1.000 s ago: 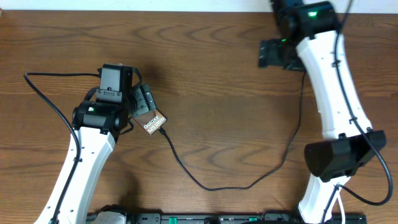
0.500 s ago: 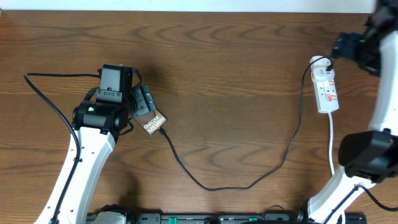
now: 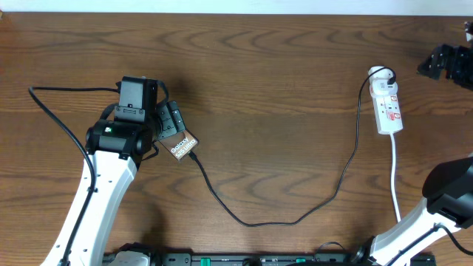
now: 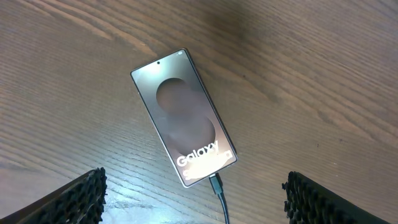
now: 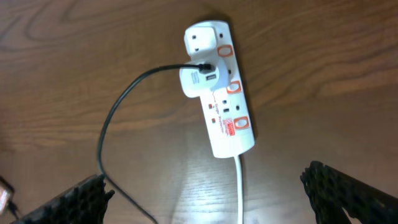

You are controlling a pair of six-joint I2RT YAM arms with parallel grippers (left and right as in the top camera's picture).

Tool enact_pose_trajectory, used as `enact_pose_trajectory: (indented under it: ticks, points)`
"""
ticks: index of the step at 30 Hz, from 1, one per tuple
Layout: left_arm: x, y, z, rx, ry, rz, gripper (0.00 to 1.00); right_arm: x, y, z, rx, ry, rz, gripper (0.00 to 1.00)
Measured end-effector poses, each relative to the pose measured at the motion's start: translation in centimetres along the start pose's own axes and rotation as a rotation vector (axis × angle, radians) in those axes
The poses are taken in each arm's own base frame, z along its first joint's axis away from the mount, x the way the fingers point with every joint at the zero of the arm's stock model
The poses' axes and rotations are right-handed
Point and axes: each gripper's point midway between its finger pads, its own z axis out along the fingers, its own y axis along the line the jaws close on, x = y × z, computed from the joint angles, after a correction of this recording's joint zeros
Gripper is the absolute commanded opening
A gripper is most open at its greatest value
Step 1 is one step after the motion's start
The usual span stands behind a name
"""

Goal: Plug charger to phone and switch on socket

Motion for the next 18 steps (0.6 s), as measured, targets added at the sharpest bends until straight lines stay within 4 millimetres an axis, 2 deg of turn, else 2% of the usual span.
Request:
enact_pose_trajectory:
  ticks: [1,2,5,9,13,18]
  points:
    - [0.0,0.0,0.0,0.000,0.000,0.000,0.89,0.0,-0.2,0.4,-0.003,0.000,-0.004,0.95]
    - [0.0,0.0,0.0,0.000,0.000,0.000,0.89,0.1,-0.4,1.0,-0.007,0.003,-0.008,0.99]
    - [0.0,0.0,0.0,0.000,0.000,0.000,0.89,0.4,-1.0,3.2,-0.016,0.012,-0.007,0.99]
    - [0.0,0.0,0.0,0.000,0.000,0.000,0.89,2.0,-1.8,6.2,-0.028,0.054,0.016,0.99]
    - [0.0,0.0,0.0,0.000,0.000,0.000,0.89,3.3,-2.3,8.4,-0.037,0.084,0.058,0.99]
    - [0.0,0.0,0.0,0.000,0.000,0.000,0.90,3.7,-2.4,10.1,-0.062,0.074,0.075,0.99]
